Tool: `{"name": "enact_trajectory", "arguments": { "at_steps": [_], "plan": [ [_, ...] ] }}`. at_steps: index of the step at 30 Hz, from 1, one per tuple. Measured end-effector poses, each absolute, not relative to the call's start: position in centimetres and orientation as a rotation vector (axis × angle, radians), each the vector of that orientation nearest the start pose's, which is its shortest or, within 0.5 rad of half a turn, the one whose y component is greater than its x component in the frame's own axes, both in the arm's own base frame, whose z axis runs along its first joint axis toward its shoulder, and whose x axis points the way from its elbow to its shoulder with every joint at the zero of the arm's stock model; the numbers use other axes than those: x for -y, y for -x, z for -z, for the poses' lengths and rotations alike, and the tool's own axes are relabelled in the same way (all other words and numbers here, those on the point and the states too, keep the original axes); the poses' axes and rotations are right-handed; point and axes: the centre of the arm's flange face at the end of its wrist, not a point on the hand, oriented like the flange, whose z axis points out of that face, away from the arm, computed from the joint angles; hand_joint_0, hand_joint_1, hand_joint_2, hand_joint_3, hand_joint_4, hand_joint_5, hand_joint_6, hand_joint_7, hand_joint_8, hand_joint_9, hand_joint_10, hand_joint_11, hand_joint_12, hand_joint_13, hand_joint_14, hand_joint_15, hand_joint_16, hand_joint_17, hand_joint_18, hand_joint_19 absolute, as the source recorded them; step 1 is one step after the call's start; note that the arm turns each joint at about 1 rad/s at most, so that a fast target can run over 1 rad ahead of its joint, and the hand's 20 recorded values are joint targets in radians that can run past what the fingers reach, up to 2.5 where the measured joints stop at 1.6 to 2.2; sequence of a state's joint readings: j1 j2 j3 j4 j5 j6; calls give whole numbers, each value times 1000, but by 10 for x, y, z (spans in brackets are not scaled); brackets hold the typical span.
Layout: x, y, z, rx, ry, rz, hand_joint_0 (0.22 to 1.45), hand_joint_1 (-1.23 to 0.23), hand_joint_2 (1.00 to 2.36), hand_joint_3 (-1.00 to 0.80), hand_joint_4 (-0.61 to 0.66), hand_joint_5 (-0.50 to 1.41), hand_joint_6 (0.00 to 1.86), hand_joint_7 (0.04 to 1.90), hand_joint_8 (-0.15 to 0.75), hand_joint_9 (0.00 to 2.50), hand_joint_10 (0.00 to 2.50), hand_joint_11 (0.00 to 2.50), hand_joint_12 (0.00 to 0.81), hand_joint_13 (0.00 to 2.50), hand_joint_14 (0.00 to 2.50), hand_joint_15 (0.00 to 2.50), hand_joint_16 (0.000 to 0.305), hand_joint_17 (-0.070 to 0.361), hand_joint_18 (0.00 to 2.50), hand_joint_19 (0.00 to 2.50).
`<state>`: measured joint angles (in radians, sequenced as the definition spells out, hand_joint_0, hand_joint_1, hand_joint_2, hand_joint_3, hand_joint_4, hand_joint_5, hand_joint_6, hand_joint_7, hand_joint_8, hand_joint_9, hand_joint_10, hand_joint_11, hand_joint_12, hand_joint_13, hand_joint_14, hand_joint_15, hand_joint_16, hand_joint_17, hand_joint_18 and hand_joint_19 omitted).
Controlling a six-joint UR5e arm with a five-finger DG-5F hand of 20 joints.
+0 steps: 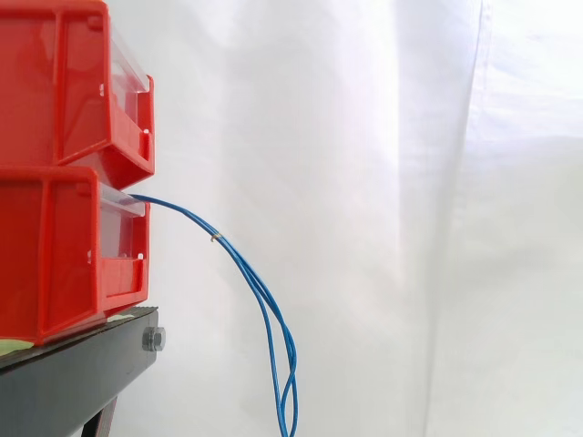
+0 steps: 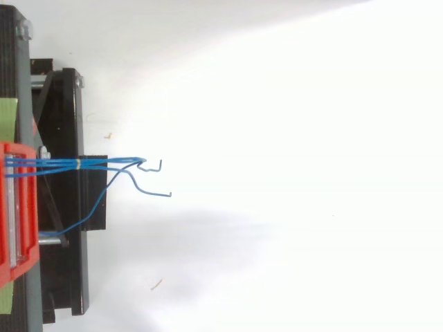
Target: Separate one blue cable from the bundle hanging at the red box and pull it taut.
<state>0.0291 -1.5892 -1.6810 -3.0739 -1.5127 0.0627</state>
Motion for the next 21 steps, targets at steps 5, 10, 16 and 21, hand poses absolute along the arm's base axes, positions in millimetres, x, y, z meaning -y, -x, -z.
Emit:
{"name": "enact_trajectory", "arguments": {
  "at_steps": [5,10,16,21],
  "plan": [
    [125,-496,-430,-1193,-1315,-1187,546,-580,1000,-500,202,-228,502,725,263,374,2,102,324,268,0,60,45,101,269,196],
    [127,-502,-427,-1144,-1306,-1104,547,-580,1000,-500,202,-227,502,725,264,373,2,101,325,268,0,56,45,101,271,196],
    [122,-524,-401,-1146,-1302,-1026,547,-608,1000,-500,202,-228,502,728,262,366,3,106,325,266,0,59,45,101,269,197],
    [114,-545,-372,-1173,-1300,-1011,548,-654,1000,-500,189,-232,502,726,258,352,2,109,324,254,0,51,44,98,252,168]
  ]
}}
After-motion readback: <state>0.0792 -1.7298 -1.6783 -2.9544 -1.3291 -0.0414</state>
